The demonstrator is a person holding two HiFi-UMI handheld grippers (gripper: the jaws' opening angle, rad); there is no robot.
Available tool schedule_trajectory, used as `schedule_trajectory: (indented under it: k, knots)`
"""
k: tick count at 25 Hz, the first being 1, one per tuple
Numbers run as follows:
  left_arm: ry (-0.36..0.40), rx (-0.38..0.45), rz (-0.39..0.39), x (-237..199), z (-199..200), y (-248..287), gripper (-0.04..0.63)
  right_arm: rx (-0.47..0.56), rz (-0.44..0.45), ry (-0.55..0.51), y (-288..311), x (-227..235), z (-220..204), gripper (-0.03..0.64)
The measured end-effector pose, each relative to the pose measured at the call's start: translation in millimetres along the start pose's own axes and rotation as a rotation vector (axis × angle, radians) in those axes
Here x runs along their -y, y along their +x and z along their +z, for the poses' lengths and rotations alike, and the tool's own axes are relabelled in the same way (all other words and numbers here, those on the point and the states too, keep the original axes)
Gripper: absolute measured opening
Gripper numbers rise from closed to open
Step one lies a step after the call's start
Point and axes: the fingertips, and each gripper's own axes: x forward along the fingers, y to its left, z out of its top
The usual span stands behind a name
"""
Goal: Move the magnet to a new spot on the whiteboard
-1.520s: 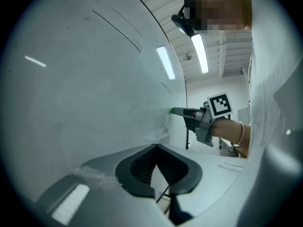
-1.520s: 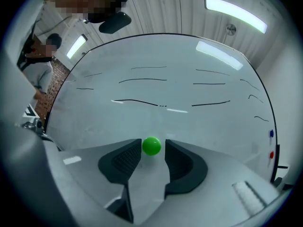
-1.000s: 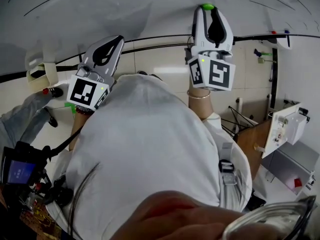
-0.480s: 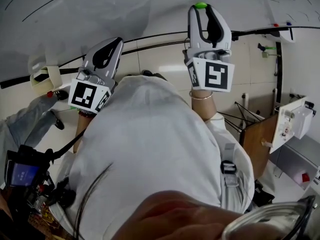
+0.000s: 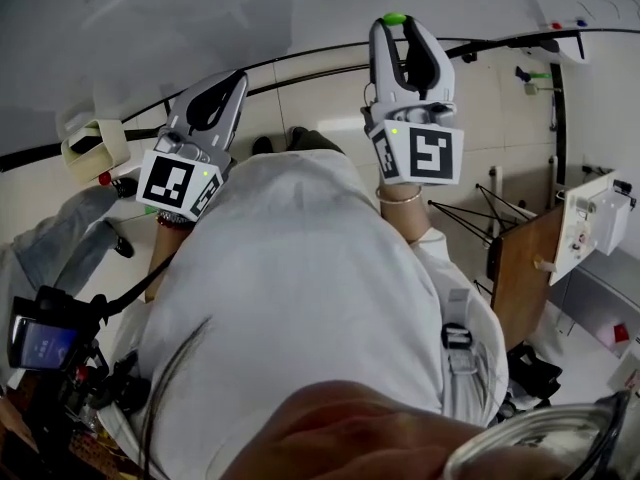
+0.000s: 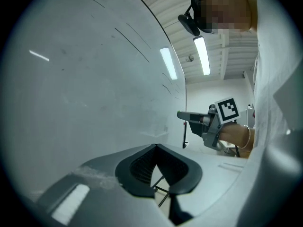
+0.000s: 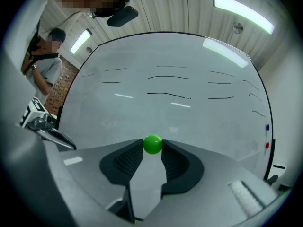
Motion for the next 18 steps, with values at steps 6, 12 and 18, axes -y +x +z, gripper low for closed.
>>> schedule_trajectory:
  k: [6,12,18]
  knots:
    - [0.021,-0.001,0.001,16,4,-4,0.006,0.03,0.039,0.0,-9,-4,8,0.124]
    - [0.027,-0.013,0.072,-18,8,13,0.006,0.046,0.101,0.061,28,-6,-7,0.124]
    - [-0.009,-0.036,0.002,10,-1,19,0.006,0.02,0.039,0.044,-9,5,0,0.124]
